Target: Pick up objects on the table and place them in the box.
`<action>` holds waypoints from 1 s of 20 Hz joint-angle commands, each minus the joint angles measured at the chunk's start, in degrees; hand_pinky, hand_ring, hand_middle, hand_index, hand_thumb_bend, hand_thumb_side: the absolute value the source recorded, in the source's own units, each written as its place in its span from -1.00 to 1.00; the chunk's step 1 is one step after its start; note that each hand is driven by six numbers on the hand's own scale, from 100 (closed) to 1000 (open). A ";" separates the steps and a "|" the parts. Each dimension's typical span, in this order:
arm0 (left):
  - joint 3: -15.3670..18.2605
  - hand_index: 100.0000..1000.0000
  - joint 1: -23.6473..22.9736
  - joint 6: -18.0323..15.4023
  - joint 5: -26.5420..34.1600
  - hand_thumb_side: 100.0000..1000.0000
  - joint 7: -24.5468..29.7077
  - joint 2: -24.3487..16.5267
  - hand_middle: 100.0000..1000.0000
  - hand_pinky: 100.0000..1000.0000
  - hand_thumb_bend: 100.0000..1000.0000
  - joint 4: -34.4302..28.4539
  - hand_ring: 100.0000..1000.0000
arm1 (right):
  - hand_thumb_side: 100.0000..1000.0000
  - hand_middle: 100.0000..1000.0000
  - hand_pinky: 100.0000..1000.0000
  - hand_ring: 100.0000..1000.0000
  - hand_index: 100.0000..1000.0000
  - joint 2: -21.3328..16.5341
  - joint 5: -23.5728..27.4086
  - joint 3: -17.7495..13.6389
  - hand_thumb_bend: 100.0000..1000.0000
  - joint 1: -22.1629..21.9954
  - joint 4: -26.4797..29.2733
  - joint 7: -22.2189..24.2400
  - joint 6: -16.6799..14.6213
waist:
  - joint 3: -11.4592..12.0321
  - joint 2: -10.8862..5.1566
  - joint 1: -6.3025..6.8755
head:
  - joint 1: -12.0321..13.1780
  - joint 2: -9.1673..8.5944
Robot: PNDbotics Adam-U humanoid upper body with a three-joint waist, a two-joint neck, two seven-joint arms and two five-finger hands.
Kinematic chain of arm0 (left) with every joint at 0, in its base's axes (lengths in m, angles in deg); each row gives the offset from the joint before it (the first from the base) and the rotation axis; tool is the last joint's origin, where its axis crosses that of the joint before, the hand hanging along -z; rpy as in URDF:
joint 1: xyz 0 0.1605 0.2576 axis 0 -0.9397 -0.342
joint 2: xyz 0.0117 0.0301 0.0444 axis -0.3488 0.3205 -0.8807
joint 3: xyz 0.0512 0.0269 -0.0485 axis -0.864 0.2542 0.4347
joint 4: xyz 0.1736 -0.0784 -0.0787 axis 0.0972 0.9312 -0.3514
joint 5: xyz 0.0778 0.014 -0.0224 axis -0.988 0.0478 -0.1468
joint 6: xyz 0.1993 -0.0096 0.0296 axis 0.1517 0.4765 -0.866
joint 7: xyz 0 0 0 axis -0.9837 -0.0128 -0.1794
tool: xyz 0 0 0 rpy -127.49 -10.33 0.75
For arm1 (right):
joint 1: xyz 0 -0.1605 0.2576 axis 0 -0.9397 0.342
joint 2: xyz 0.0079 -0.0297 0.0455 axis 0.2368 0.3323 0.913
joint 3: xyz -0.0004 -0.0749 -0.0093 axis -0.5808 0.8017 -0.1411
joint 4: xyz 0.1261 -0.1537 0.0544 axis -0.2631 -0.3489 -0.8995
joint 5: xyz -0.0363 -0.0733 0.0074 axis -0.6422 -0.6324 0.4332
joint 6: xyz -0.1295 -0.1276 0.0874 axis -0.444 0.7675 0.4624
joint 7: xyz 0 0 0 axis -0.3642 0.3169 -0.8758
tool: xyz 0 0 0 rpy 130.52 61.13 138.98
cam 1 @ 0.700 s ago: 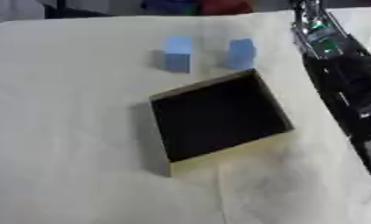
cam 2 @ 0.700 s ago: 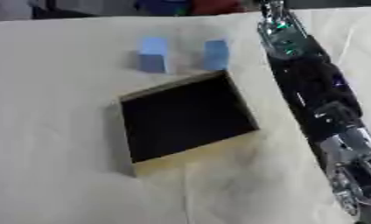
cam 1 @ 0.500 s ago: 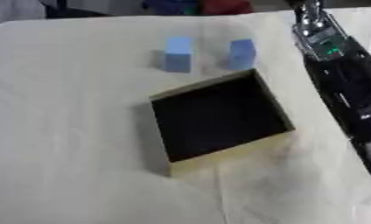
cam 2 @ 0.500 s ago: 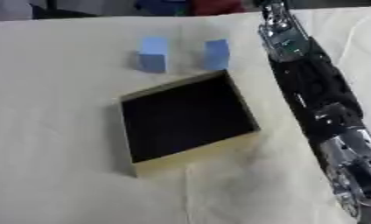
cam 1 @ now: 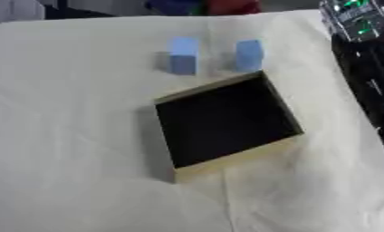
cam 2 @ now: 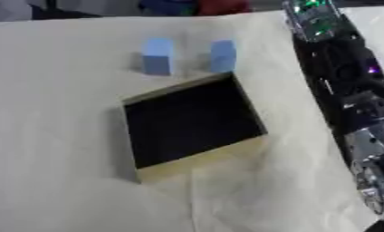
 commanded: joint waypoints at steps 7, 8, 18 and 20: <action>0.48 0.76 0.09 0.28 -0.12 0.46 -0.12 -1.76 0.38 0.48 -0.80 -0.94 0.34 | 1.00 0.43 0.80 0.64 0.97 -3.09 2.10 0.10 -1.00 2.19 3.65 2.19 1.21 | -0.39 -1.13 0.18 | 0.45 0.20; 0.47 0.76 0.09 0.29 -0.11 0.46 -0.12 -1.75 0.38 0.48 -0.80 -0.94 0.34 | 1.00 0.43 0.80 0.64 0.97 -3.09 1.73 0.22 -1.00 2.08 3.54 2.35 1.30 | -0.37 -1.09 0.21 | 0.44 0.20; 0.39 0.75 0.18 0.42 -0.03 0.47 -0.06 -1.61 0.38 0.48 -0.81 -0.94 0.34 | 1.00 0.50 0.75 0.69 0.99 -3.17 -21.12 3.56 -1.00 1.46 1.42 7.79 -4.04 | -0.04 -0.79 0.29 | 0.21 0.02; 0.37 0.75 0.21 0.43 -0.01 0.47 -0.04 -1.58 0.38 0.48 -0.81 -0.94 0.34 | 1.00 0.51 0.74 0.70 1.00 -3.00 -26.41 3.58 -1.00 1.58 1.02 10.28 -6.00 | -0.01 -0.77 0.27 | 0.17 0.00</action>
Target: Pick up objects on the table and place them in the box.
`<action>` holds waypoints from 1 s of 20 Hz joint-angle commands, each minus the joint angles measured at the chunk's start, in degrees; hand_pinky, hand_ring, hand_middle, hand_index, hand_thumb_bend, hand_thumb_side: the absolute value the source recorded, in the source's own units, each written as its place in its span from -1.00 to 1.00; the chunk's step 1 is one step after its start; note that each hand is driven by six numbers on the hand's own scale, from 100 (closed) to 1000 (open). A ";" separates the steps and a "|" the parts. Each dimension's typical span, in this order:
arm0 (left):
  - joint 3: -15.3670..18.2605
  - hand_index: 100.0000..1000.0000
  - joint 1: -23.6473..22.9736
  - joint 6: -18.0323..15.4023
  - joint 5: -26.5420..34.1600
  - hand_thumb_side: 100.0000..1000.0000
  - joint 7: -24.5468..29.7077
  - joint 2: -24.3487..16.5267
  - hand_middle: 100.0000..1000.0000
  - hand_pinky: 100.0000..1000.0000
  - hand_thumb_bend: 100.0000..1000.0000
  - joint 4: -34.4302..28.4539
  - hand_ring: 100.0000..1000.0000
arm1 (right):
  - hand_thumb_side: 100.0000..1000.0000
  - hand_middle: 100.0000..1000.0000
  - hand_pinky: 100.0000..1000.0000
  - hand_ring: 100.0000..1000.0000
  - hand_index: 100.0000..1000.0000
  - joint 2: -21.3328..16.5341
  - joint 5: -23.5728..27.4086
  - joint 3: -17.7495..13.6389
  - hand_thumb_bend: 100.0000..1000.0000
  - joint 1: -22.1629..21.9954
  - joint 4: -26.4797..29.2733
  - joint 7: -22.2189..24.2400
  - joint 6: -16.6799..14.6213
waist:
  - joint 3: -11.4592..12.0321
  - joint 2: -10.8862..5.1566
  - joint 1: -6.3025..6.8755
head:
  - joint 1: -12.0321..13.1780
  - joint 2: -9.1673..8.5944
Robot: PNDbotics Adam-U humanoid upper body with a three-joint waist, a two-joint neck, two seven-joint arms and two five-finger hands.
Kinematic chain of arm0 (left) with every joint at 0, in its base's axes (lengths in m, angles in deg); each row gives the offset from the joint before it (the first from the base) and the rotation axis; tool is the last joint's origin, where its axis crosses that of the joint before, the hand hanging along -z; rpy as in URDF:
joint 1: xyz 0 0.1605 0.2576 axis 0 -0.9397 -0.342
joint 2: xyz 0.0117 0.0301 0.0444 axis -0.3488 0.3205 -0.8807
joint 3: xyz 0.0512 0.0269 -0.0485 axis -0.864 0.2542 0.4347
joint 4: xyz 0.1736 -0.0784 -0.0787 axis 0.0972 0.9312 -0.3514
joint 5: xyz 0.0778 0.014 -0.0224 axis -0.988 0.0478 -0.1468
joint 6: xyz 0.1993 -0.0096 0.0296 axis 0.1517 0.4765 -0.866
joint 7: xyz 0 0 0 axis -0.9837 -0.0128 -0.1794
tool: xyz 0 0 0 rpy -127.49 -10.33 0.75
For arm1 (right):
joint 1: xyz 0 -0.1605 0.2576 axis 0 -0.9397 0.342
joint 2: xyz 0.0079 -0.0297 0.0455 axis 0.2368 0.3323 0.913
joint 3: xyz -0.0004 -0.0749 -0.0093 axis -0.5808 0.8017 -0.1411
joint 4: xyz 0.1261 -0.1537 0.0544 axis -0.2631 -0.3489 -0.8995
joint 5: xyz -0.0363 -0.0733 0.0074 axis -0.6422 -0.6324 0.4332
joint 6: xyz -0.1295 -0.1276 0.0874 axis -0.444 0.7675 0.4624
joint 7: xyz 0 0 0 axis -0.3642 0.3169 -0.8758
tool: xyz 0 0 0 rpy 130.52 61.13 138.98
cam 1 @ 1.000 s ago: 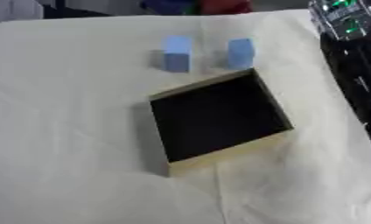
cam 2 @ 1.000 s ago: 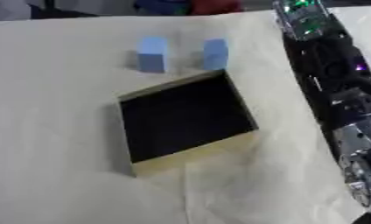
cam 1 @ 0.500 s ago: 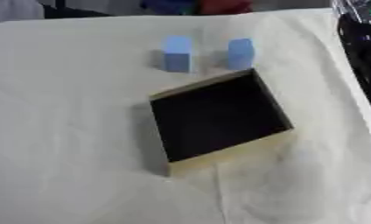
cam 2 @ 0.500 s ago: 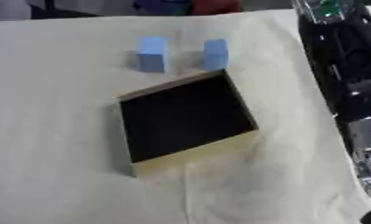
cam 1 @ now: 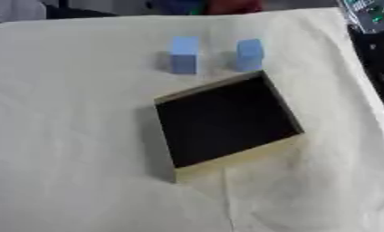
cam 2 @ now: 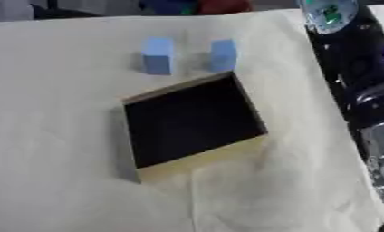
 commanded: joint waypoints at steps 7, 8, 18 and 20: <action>0.28 0.75 0.65 0.03 0.09 0.47 0.18 -1.42 0.38 0.48 -0.81 -0.94 0.34 | 1.00 0.62 0.70 0.77 1.00 -0.76 -24.71 1.13 -0.92 1.69 -1.32 6.23 -7.67 | 0.27 -1.09 -0.07 | -0.16 -0.49; 0.28 0.75 0.67 0.02 0.11 0.47 0.19 -1.39 0.38 0.48 -0.81 -0.94 0.34 | 1.00 0.64 0.70 0.78 1.00 -0.66 -26.90 1.31 -0.87 1.67 -1.61 7.07 -8.84 | 0.29 -1.09 -0.08 | -0.16 -0.55; 0.20 0.75 0.76 0.01 0.25 0.47 0.31 -1.27 0.38 0.48 -0.82 -0.94 0.33 | 0.98 0.77 0.73 0.87 1.00 0.07 -36.68 1.49 -0.07 2.01 -2.98 18.06 -19.06 | 0.30 -1.11 -0.04 | -0.26 -0.59; 0.19 0.75 0.78 0.03 0.27 0.47 0.35 -1.24 0.38 0.48 -0.82 -0.94 0.33 | 0.73 0.76 0.75 0.88 1.00 0.17 -37.54 1.38 0.06 2.09 -3.13 21.03 -20.69 | 0.27 -1.13 -0.03 | -0.29 -0.58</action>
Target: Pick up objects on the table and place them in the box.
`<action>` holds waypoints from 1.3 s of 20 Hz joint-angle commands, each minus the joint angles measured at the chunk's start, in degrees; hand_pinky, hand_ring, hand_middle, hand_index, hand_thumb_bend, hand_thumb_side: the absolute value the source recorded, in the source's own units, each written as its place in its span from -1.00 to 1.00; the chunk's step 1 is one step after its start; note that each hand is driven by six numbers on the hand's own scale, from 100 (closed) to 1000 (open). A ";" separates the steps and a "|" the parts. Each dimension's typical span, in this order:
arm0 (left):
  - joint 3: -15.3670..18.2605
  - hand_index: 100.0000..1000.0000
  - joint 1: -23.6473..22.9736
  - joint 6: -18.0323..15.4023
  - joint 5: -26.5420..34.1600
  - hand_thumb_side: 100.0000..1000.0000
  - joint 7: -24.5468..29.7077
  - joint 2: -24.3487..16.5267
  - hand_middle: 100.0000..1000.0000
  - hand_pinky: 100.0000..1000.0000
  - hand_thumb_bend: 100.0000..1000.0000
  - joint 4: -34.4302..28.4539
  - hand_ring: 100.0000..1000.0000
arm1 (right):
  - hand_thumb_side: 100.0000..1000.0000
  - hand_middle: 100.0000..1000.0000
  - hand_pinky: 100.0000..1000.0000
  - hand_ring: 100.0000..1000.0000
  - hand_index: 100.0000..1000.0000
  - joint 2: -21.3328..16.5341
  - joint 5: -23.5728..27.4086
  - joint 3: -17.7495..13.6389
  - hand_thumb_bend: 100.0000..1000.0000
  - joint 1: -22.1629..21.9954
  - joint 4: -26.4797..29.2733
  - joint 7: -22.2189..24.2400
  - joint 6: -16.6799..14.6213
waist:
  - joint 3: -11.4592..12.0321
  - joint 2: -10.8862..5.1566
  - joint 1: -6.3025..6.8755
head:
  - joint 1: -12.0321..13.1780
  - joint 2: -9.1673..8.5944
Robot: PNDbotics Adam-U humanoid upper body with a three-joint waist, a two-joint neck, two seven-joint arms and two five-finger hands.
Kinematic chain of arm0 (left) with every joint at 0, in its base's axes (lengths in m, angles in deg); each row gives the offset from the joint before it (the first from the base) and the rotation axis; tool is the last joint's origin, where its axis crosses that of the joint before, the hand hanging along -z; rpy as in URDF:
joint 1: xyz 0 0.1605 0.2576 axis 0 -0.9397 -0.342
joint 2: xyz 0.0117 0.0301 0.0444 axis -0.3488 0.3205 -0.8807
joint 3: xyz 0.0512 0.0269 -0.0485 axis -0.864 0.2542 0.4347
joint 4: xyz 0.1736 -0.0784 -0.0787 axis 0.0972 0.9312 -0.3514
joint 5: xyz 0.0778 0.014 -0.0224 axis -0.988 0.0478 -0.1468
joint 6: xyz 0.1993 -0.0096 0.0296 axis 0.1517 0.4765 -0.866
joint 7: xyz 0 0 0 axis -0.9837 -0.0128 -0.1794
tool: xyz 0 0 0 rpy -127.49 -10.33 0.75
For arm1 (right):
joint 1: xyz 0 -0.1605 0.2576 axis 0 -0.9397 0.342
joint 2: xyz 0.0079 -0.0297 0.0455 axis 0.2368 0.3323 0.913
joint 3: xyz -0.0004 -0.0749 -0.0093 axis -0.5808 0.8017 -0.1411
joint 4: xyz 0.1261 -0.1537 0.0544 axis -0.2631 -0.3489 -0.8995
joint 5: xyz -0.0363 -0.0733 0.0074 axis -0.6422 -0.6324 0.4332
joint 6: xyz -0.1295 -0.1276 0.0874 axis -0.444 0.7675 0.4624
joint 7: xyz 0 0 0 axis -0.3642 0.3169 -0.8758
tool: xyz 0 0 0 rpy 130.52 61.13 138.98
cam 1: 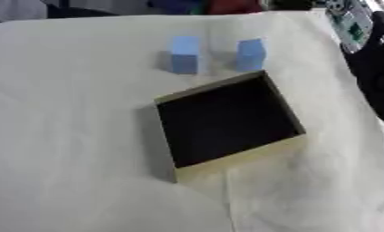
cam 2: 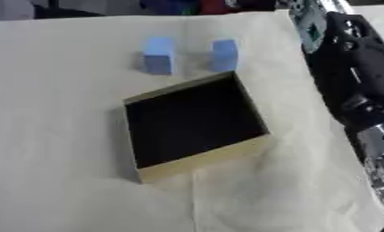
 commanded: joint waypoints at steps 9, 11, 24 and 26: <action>0.26 0.75 0.64 0.10 0.27 0.46 0.32 -1.16 0.38 0.48 -0.83 -0.94 0.33 | 0.15 0.80 0.78 0.88 1.00 -0.83 -2.85 0.28 0.05 1.62 1.74 13.57 -4.40 | -0.10 -1.22 0.12 | -0.21 -0.41; 0.29 0.75 0.62 0.14 0.28 0.46 0.33 -1.15 0.38 0.48 -0.83 -0.94 0.33 | -0.03 0.81 0.79 0.87 1.00 -0.78 -2.15 0.45 -0.14 1.57 1.95 15.45 -4.43 | -0.11 -1.23 0.13 | -0.19 -0.38; 0.38 0.75 0.62 0.27 0.29 0.42 0.35 -0.97 0.38 0.47 -0.85 -0.94 0.33 | -0.20 0.85 0.80 0.82 1.00 -0.72 0.08 1.93 -0.55 1.18 2.23 20.57 -2.62 | -0.02 -0.96 0.02 | -0.22 -0.28; 0.39 0.75 0.61 0.28 0.30 0.42 0.36 -0.95 0.38 0.47 -0.86 -0.94 0.33 | -0.19 0.87 0.80 0.83 1.00 -0.66 -0.18 2.15 -0.52 1.08 1.93 20.93 -2.60 | 0.04 -0.88 0.04 | -0.22 -0.22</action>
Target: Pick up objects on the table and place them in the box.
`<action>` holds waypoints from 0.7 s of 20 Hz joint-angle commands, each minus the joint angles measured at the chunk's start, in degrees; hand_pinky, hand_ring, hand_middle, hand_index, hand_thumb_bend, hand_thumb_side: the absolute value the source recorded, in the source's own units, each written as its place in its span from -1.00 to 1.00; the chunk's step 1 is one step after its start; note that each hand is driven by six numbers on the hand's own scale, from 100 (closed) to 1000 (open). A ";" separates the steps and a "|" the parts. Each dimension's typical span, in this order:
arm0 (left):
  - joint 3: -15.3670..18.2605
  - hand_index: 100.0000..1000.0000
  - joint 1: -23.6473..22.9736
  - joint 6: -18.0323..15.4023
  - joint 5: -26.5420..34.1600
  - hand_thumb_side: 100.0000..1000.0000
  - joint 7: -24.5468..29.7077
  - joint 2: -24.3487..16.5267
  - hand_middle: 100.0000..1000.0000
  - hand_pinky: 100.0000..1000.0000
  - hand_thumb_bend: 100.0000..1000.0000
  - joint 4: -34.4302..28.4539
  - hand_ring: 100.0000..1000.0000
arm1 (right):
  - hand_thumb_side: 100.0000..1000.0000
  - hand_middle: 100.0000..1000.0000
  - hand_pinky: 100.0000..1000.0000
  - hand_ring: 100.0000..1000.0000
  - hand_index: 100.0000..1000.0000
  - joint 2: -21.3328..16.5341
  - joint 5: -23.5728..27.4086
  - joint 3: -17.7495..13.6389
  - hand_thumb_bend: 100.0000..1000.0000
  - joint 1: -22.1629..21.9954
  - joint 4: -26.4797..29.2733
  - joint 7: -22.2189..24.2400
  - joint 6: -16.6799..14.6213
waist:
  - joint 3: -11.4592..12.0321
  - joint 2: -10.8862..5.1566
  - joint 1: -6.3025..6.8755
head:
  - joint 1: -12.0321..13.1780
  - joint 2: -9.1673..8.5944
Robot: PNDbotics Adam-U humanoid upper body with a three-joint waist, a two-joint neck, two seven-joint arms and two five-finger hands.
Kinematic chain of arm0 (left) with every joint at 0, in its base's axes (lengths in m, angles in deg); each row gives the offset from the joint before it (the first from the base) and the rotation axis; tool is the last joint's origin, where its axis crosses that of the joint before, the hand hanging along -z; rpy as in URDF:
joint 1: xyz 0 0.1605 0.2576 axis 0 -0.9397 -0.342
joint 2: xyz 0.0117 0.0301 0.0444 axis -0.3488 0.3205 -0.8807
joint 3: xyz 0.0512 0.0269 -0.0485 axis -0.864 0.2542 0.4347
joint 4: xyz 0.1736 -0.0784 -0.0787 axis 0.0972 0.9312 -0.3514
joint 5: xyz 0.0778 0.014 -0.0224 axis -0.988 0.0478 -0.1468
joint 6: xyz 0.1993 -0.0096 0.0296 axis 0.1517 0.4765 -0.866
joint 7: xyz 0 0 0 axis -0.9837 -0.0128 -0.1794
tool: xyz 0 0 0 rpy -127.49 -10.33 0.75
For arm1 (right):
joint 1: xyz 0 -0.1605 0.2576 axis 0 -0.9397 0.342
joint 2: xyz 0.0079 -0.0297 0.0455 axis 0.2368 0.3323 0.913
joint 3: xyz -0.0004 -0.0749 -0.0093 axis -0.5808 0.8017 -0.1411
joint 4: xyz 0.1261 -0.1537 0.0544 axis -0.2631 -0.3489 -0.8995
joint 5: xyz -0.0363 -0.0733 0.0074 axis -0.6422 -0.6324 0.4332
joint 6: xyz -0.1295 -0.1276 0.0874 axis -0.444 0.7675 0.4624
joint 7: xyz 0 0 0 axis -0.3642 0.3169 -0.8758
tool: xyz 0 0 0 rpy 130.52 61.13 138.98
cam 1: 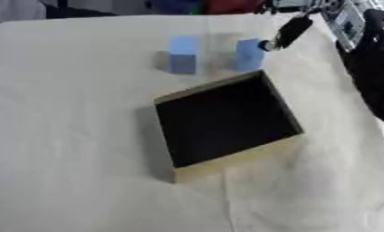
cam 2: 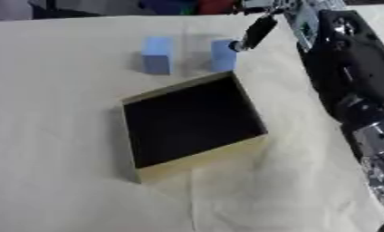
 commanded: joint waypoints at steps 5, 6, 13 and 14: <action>0.43 0.75 0.58 0.03 0.16 0.42 0.06 -0.90 0.38 0.47 -0.86 -0.94 0.33 | -0.18 0.88 0.79 0.84 1.00 -0.86 -2.01 0.69 -0.42 0.98 -0.02 0.81 -0.65 | 0.16 -0.78 -0.06 | -0.13 -0.33; 0.42 0.75 0.60 0.02 0.17 0.42 0.05 -0.86 0.38 0.47 -0.86 -0.94 0.33 | -0.18 0.88 0.79 0.85 1.00 -0.85 -2.36 0.71 -0.41 0.94 -0.19 0.70 -0.83 | 0.17 -0.73 -0.07 | -0.16 -0.38; 0.42 0.75 0.62 0.05 0.23 0.43 -0.02 -0.65 0.38 0.47 -0.87 -0.94 0.32 | -0.18 0.88 0.79 0.86 1.00 -0.45 -4.67 0.28 -0.39 0.51 -1.80 -1.37 -1.29 | 0.54 -0.04 -0.01 | -0.40 -0.82; 0.41 0.75 0.65 0.05 0.24 0.43 -0.03 -0.61 0.38 0.47 -0.87 -0.94 0.32 | -0.18 0.88 0.79 0.86 1.00 -0.35 -4.83 0.23 -0.39 0.45 -1.94 -1.73 -1.35 | 0.63 0.08 0.00 | -0.50 -0.89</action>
